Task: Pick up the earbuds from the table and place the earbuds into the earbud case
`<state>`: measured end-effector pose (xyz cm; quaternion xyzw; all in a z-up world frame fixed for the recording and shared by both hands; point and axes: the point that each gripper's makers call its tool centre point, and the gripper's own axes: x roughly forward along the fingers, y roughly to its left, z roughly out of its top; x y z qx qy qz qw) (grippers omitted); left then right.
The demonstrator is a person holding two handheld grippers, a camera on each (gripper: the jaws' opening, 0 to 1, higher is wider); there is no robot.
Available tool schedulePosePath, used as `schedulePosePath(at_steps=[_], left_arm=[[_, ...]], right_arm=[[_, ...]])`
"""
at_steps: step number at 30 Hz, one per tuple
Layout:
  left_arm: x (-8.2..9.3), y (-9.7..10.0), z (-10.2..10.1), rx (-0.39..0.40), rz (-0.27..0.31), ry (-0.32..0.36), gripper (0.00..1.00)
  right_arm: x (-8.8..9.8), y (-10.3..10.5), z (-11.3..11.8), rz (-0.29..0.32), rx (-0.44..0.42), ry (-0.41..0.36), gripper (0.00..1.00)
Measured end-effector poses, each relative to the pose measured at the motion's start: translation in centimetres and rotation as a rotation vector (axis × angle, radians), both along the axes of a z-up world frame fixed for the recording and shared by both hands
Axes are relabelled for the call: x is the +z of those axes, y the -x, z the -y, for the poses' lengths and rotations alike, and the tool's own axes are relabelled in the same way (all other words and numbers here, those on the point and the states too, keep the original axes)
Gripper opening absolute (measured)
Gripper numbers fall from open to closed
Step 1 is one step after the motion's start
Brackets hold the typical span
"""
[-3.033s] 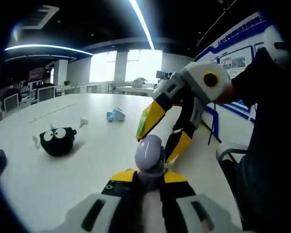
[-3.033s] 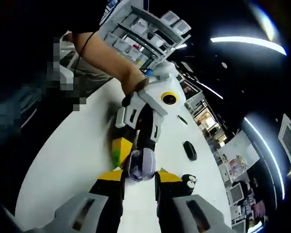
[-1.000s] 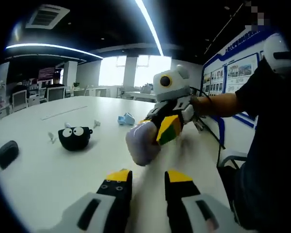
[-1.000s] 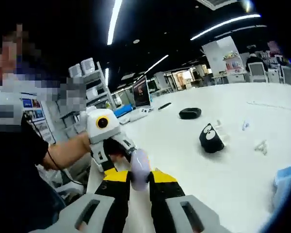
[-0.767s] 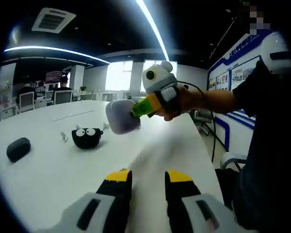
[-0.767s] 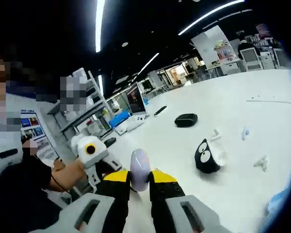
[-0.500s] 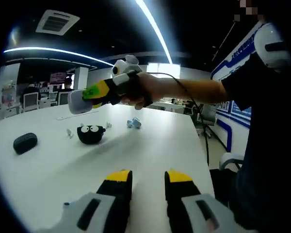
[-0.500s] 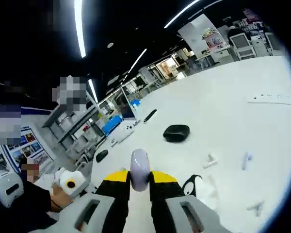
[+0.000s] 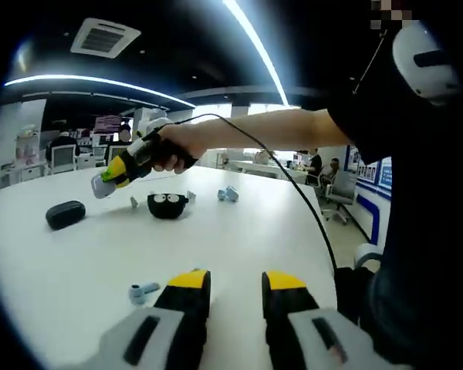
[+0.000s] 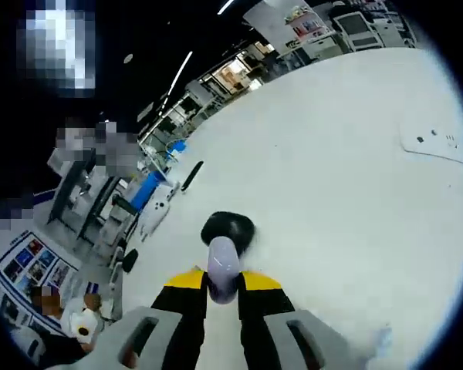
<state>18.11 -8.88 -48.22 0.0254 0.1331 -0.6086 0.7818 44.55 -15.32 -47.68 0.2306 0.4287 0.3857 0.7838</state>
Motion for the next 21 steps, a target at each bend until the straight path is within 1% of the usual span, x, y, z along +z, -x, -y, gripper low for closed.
schedulePosePath(at_steps=[4,5,7,8,9,12,16,19,21], left_arm=[[-0.1,0.0,-0.9,0.019,-0.008,-0.001,0.28],[-0.2,0.1,-1.1,0.024,-0.01,0.0,0.28],[-0.4,0.0,-1.3,0.035,-0.015,-0.001,0.28],[-0.3,-0.1,-1.4,0.037,-0.015,-0.001,0.28],[-0.2,-0.1,-1.3,0.039,-0.015,0.002,0.28],[0.0,-0.2,-1.3,0.038,-0.017,0.008,0.28],[-0.1,0.0,-1.3,0.029,-0.018,0.006,0.28],[-0.2,0.1,-1.1,0.02,-0.018,0.004,0.28],[-0.2,0.1,-1.1,0.016,-0.019,0.002,0.28]], right_arm=[[-1.6,-0.9,-0.1,-0.08,-0.007,0.001,0.15],[-1.7,-1.0,-0.2,-0.079,-0.002,0.001,0.15],[-2.0,-1.0,-0.3,-0.098,-0.002,-0.002,0.15],[-2.1,-1.6,0.0,-0.11,-0.01,-0.009,0.15],[-2.0,-1.7,-0.1,-0.133,-0.02,-0.027,0.15],[-1.8,-2.5,0.1,-0.131,-0.025,-0.02,0.15],[-1.9,-2.4,0.2,-0.139,-0.028,-0.008,0.15],[-1.9,-3.0,0.5,-0.137,-0.026,0.0,0.15],[-2.4,-3.3,0.8,-0.127,-0.021,0.032,0.16]])
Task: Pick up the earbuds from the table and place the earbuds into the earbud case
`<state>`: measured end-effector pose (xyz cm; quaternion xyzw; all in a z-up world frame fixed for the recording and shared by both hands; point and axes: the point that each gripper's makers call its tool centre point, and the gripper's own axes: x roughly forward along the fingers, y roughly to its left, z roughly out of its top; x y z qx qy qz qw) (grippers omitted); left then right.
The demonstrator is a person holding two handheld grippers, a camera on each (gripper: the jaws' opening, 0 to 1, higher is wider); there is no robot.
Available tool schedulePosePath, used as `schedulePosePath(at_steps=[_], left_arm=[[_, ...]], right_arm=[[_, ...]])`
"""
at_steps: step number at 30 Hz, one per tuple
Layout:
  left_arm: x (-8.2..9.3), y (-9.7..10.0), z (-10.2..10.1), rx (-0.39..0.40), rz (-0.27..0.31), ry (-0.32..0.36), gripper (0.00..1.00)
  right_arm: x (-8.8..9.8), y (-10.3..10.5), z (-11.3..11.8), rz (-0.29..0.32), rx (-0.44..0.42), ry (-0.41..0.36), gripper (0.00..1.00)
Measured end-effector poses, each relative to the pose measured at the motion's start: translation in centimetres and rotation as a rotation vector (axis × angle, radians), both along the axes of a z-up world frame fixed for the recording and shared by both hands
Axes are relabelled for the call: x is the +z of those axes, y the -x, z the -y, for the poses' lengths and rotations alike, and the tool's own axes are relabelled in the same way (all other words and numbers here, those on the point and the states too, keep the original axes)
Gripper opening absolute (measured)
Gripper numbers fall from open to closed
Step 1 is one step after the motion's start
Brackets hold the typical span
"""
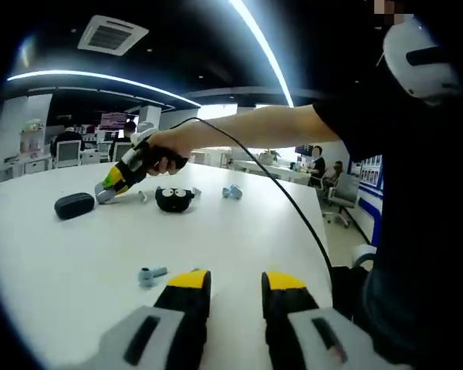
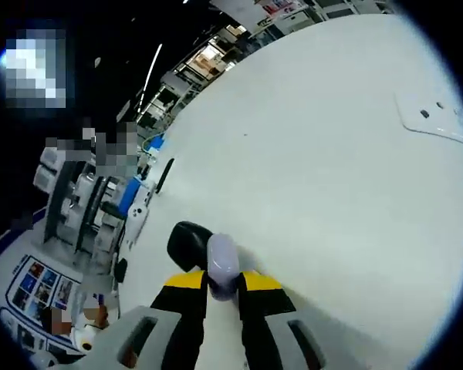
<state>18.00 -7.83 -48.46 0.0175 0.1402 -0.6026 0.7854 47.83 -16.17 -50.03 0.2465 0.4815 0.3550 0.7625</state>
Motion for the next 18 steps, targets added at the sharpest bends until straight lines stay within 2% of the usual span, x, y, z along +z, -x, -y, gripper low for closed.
schedulePosePath(at_steps=[1,10,13,14,18], left_arm=[[0.0,0.0,0.0,-0.001,0.0,-0.001,0.28],[-0.1,0.4,0.1,-0.016,-0.004,-0.003,0.28],[-0.1,0.4,0.1,-0.016,-0.007,0.0,0.28],[-0.1,0.4,0.1,-0.016,-0.008,0.001,0.28],[-0.2,0.5,0.1,-0.021,-0.016,-0.001,0.28]], right_arm=[[-0.3,0.1,0.2,0.014,0.011,0.03,0.16],[-0.3,0.4,0.3,0.027,0.017,0.048,0.16],[-0.1,1.0,0.0,-0.021,0.027,-0.007,0.15],[-0.3,2.3,-0.3,-0.075,0.076,-0.036,0.15],[-0.4,2.5,-0.4,-0.077,0.094,-0.039,0.15]])
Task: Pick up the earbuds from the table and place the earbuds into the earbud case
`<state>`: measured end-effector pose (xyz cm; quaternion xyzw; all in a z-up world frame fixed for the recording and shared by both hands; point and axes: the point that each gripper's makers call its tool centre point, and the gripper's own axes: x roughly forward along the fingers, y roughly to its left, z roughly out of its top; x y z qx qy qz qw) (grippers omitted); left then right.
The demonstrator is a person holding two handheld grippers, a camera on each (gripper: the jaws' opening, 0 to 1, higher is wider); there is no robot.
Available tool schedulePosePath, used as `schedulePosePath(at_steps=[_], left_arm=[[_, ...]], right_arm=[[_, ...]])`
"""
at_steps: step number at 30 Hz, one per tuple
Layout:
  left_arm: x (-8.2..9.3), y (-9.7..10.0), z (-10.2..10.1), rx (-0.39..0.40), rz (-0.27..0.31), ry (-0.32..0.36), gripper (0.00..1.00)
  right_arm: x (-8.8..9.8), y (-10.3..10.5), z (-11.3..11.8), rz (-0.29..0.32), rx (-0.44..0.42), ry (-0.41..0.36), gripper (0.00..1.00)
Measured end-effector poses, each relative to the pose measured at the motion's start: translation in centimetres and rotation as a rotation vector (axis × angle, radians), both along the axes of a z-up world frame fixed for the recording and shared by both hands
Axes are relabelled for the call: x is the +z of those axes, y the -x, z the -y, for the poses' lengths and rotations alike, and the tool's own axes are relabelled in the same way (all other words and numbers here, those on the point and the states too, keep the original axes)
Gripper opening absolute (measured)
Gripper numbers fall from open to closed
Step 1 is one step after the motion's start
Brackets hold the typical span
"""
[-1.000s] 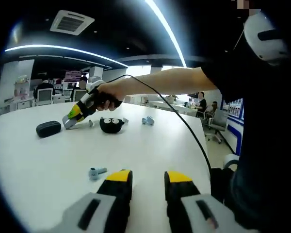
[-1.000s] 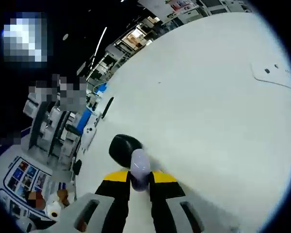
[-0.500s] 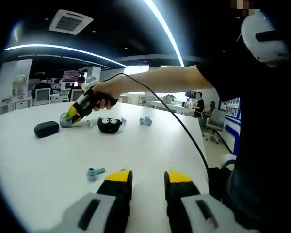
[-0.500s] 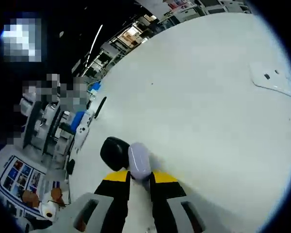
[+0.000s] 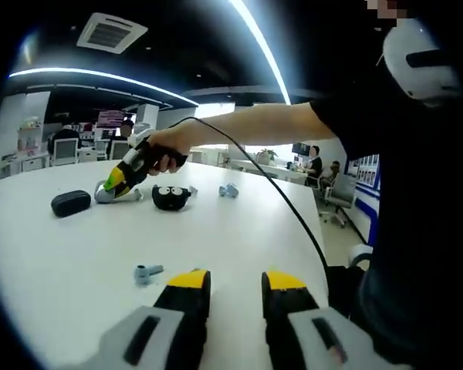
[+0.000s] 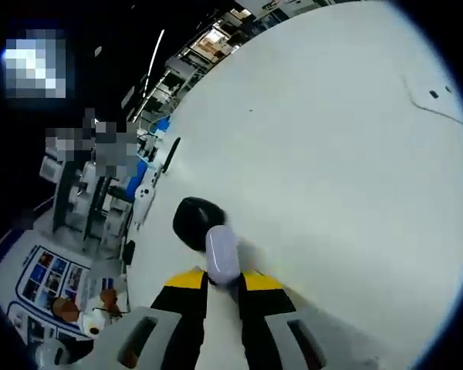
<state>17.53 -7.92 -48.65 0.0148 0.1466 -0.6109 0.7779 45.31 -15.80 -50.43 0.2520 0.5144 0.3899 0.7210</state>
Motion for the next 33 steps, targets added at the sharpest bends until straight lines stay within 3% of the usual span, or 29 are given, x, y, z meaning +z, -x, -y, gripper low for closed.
schedulePosePath(at_steps=[8,16,21,24,29,31,33], left_arm=[[-0.3,0.0,0.1,-0.007,-0.01,-0.015,0.29],[-0.5,0.1,0.2,-0.01,-0.014,-0.025,0.29],[-0.5,0.1,0.2,-0.012,-0.017,-0.023,0.29],[-0.5,0.2,0.2,-0.014,-0.017,-0.023,0.29],[-0.6,0.2,0.2,-0.016,-0.016,-0.023,0.29],[-0.6,0.3,0.2,-0.018,-0.015,-0.024,0.29],[-0.6,0.3,0.2,-0.018,-0.015,-0.024,0.29]], right_arm=[[-0.1,-0.2,0.3,0.065,0.078,0.079,0.18],[-0.1,-1.0,0.9,0.156,0.102,0.158,0.23],[0.2,-1.3,1.2,0.252,0.137,0.209,0.3],[0.2,-1.3,1.5,0.342,0.194,0.275,0.38],[0.9,-2.0,0.8,0.73,0.412,0.461,0.63],[1.0,-1.3,-0.3,0.783,0.456,0.484,0.59],[0.9,-1.9,-0.4,0.777,0.439,0.48,0.51]])
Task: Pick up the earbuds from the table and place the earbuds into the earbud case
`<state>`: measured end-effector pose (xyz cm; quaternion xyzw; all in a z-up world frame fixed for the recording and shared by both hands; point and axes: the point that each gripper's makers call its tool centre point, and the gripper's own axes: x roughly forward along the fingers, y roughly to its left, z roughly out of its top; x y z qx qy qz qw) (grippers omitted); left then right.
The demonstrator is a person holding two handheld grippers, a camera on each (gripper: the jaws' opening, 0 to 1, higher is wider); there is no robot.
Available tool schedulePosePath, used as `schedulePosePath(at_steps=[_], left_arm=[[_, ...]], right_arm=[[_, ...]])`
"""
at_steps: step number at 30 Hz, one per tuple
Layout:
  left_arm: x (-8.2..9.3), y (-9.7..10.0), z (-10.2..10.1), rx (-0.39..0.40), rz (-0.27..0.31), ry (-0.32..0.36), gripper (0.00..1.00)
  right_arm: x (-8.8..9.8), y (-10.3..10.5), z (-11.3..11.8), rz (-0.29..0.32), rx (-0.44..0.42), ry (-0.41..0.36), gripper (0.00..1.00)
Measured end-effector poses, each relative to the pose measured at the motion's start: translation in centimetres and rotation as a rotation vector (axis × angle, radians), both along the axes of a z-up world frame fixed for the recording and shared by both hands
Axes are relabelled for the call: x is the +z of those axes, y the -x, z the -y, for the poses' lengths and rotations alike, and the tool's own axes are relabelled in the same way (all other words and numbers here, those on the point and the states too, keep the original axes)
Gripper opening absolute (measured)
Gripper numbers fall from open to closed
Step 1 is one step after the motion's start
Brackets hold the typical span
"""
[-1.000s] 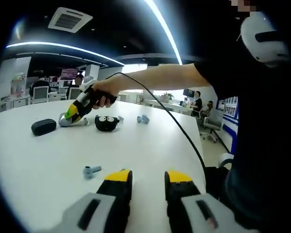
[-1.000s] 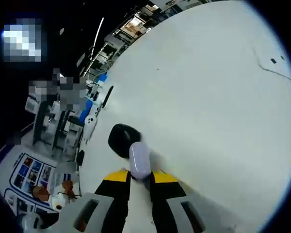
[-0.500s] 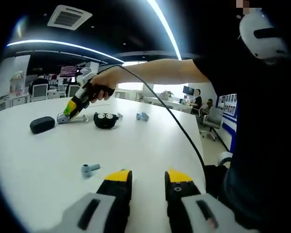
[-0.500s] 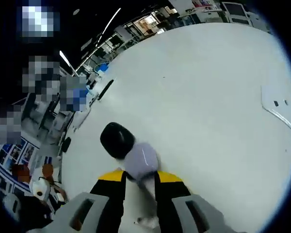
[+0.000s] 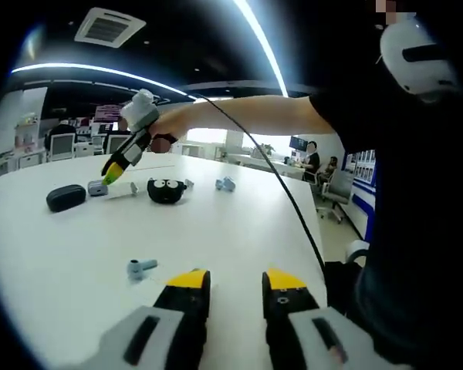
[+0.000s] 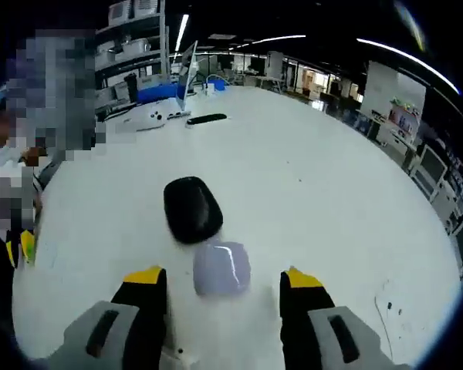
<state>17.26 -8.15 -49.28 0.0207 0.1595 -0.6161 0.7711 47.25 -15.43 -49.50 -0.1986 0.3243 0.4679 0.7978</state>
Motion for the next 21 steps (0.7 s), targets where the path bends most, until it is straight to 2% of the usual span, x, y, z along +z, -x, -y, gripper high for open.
schedulePosePath(at_steps=[3,6,9,13,14,16,21], left_arm=[[0.0,0.0,0.0,0.0,0.0,0.0,0.29],[-0.1,0.0,0.0,-0.003,0.0,-0.003,0.29],[-0.1,0.0,0.0,-0.003,0.0,-0.003,0.29],[-0.1,0.0,0.0,-0.003,-0.001,0.0,0.29],[-0.1,0.0,0.0,-0.004,-0.001,0.0,0.29],[0.0,0.2,0.0,-0.011,-0.006,0.004,0.29],[0.0,0.2,0.0,-0.011,-0.008,0.007,0.29]], right_arm=[[-0.3,-0.6,-0.4,0.026,0.023,0.025,0.46],[-0.8,-0.6,-0.9,0.037,0.044,0.05,0.46],[-1.3,-0.4,-0.8,0.053,0.125,0.092,0.41],[-2.0,-0.5,-0.6,0.038,0.133,0.114,0.35],[-1.9,-0.2,-0.8,0.035,0.128,0.098,0.33],[-1.9,0.4,-0.9,0.05,0.157,0.105,0.33],[-2.1,0.9,-0.5,0.034,0.227,0.124,0.33]])
